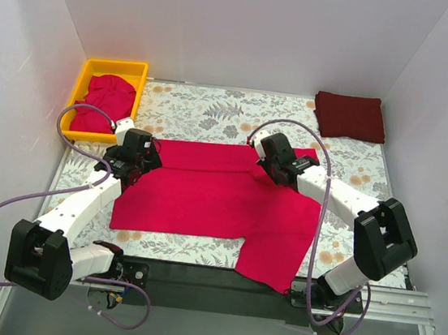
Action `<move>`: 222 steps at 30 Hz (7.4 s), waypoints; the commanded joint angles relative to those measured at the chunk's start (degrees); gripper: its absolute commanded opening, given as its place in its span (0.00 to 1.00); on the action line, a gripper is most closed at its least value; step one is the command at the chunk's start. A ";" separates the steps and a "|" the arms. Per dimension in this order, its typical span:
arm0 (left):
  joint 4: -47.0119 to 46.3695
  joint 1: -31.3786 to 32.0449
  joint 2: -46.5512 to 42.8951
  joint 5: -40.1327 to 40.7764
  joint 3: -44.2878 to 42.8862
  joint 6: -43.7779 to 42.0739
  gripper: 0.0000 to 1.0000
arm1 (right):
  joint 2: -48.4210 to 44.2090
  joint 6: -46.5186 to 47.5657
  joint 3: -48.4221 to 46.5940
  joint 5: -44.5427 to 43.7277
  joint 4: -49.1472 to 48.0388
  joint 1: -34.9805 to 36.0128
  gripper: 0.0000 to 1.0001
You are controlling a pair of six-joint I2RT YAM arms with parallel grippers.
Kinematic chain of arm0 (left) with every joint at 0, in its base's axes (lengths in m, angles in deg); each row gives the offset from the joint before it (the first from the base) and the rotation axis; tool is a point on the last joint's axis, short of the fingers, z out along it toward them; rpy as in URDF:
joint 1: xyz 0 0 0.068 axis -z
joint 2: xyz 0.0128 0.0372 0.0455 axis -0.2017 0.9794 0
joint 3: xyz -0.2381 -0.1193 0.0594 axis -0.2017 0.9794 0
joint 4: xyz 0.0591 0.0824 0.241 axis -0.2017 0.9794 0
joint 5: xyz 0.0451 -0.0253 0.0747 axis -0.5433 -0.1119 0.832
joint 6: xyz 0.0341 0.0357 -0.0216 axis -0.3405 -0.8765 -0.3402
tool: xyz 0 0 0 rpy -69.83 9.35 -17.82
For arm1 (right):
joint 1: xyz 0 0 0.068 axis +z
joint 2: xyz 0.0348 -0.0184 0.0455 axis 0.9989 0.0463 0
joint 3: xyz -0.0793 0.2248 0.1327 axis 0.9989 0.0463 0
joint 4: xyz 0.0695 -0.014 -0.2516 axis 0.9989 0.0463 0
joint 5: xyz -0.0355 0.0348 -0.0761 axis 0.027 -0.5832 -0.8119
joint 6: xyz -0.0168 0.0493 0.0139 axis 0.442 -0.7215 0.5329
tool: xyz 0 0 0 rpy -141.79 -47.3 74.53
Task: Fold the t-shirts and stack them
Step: Fold the tshirt
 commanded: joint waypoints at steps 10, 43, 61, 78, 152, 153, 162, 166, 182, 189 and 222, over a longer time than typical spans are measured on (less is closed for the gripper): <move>-1.34 0.36 0.91 -0.93 0.31 -1.26 0.75 | 12.81 6.95 -18.53 14.05 5.31 -6.25 0.10; -22.52 30.58 25.85 -15.96 -18.93 -31.63 0.74 | 1.67 -40.32 3.34 41.03 -14.81 -29.98 0.47; -31.84 32.61 40.46 -22.73 -26.50 -41.33 0.65 | 7.29 -48.68 7.04 42.18 -20.88 -30.42 0.46; -33.25 33.93 43.45 -24.14 -27.47 -45.28 0.61 | 11.25 -50.97 5.98 44.11 -24.93 -30.51 0.28; -47.32 36.75 41.87 -24.49 -20.09 -49.77 0.00 | -4.39 -44.55 10.72 49.03 -14.48 -32.88 0.01; -47.22 36.66 41.69 -26.14 -19.48 -49.77 0.00 | -4.74 -44.38 11.51 49.38 -13.86 -32.88 0.01; -47.66 36.31 42.13 -28.88 -15.60 -50.21 0.00 | -9.14 -42.09 15.21 51.23 -9.11 -32.88 0.01; -48.10 36.04 41.26 -29.76 -13.85 -50.47 0.00 | -10.46 -40.95 16.79 52.02 -7.62 -32.88 0.01; -44.32 33.32 38.70 -36.18 -12.17 -51.80 0.00 | -11.43 -37.52 21.45 51.32 -3.48 -32.88 0.01; -40.72 32.26 37.92 -38.37 -13.49 -44.77 0.15 | -13.53 -37.61 23.03 51.59 -2.34 -32.88 0.01; -16.90 31.74 40.46 -26.42 -21.84 20.63 0.31 | -12.04 -37.78 25.67 52.11 -6.65 -32.79 0.01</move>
